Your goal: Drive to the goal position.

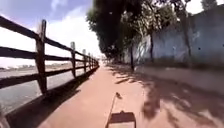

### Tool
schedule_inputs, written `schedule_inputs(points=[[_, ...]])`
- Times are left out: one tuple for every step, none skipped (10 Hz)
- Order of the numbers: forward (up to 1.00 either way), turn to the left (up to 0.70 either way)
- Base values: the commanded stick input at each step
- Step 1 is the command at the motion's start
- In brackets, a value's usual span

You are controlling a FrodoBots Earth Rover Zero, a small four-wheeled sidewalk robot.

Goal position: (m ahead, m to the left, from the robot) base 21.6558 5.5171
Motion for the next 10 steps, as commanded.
schedule_inputs(points=[[0.70, -0.08], [0.70, -0.08], [0.70, -0.08], [0.70, -0.08], [0.70, -0.08], [0.70, -0.08], [0.70, -0.08], [0.70, -0.08], [0.70, -0.08], [0.70, -0.08]])
